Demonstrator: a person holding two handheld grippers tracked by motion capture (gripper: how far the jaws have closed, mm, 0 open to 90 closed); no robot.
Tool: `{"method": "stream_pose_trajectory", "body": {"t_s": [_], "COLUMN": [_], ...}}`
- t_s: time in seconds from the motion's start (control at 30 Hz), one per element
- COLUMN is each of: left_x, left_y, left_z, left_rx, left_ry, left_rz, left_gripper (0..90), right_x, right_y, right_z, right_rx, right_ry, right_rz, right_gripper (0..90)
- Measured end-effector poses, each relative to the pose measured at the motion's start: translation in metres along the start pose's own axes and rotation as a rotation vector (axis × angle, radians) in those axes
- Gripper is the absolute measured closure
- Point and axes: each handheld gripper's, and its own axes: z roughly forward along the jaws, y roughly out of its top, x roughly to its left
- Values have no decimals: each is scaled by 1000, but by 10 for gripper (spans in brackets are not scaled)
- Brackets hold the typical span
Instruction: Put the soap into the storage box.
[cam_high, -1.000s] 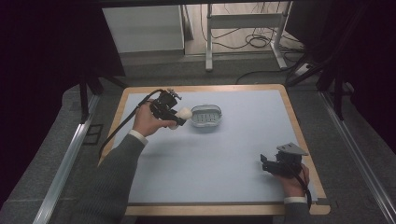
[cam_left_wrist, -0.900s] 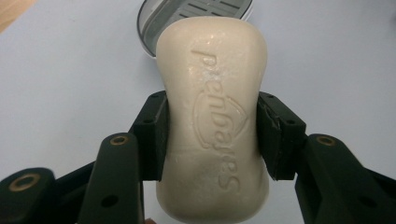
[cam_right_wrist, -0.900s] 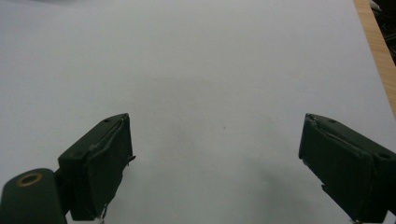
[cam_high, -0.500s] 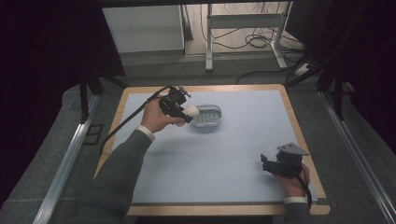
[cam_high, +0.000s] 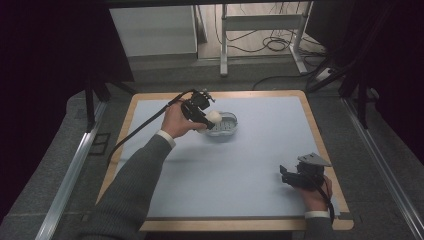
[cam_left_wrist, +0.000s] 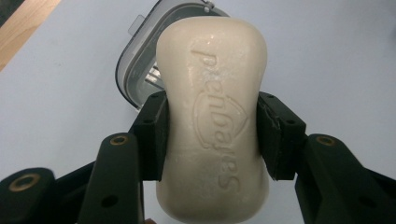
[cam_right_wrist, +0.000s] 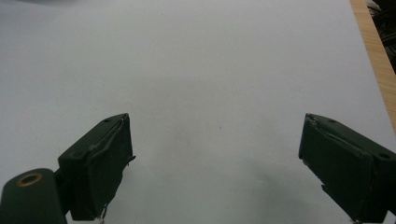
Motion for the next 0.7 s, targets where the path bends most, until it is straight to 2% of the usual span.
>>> {"method": "stream_pose_trajectory", "body": {"t_s": [0.2,0.3,0.47,0.53,0.7], "left_x": [4,7,4,4,8], "left_y": [3,8,17,20,24], "left_z": [5,9,11,14,30], "left_rx": [-6,12,-5,-32,8], "left_ry": [-5,16,8,-15,0], "left_rz": [6,20,44,44,52], "left_gripper": [496,497,496,497,497], "right_x": [0,0,-1,-1,-3], "right_y": [0,0,0,0,-1], "right_z": [0,0,1,0,0], "right_rx": [2,1,9,8,7], "right_ry": [4,4,-1,0,-1], "right_rz": [1,3,5,6,8], "right_gripper": [93,93,93,93,93]}}
